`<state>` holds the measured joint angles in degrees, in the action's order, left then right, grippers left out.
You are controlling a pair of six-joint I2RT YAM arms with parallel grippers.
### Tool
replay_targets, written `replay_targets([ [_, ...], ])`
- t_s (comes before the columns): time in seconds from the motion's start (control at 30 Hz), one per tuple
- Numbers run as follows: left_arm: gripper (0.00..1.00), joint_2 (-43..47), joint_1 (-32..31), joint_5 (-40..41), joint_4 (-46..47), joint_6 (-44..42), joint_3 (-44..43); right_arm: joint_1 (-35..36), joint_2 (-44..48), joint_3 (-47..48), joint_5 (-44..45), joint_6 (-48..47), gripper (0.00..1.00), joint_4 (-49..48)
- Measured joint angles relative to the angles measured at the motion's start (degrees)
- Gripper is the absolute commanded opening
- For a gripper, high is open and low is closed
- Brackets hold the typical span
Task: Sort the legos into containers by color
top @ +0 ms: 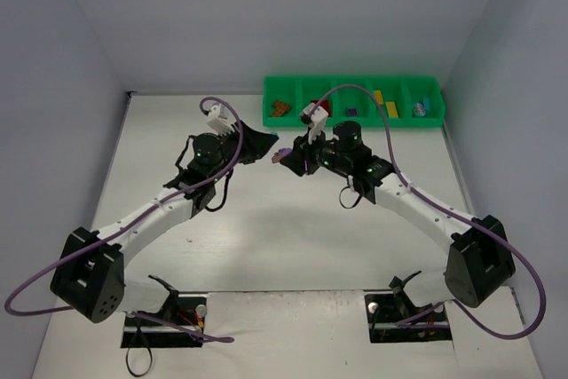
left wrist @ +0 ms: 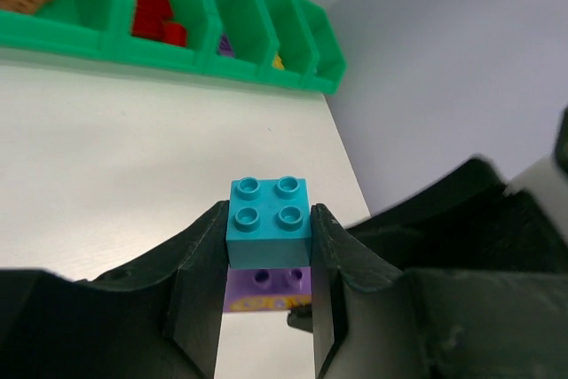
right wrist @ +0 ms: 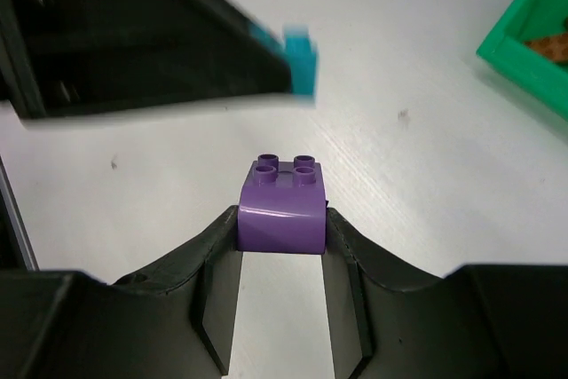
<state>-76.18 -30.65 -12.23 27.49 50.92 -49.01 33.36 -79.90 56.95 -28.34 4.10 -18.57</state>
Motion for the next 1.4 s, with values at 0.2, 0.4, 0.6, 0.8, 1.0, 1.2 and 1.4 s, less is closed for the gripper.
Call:
replay_targets([
  [0.2, 0.02, 4.52, 6.84, 1.62, -4.00, -1.88, 0.00, -0.02, -0.52, -3.54, 2.03, -0.11, 0.00, 4.52],
  [0.4, 0.02, 9.64, 8.90, 1.86, -9.25, -8.11, 0.07, -3.13, -4.74, -1.88, 9.62, 1.38, 0.00, 6.12],
  [0.6, 0.02, 14.91, 8.90, -1.44, -15.80, -16.83, 2.69, -13.05, -15.61, 10.95, 23.41, 5.90, 0.00, 5.99],
  [0.8, 0.02, 22.27, 8.90, -4.33, -23.74, -25.59, 6.43, -18.58, -27.02, 24.41, 32.57, 8.07, 0.00, 4.66],
  [1.0, 0.03, 28.20, 8.90, -6.75, -29.99, -33.57, 6.43, -20.61, -38.36, 35.08, 35.32, 8.28, 0.04, 4.74],
  [1.2, 0.03, 29.38, 8.90, -10.25, -33.55, -38.47, 6.45, -21.92, -48.13, 44.72, 35.36, 8.11, 0.52, 4.81],
  [1.4, 0.03, 29.05, 8.90, -11.78, -34.62, -42.36, 6.45, -22.47, -50.99, 47.47, 33.62, 7.19, 0.68, 5.77],
])
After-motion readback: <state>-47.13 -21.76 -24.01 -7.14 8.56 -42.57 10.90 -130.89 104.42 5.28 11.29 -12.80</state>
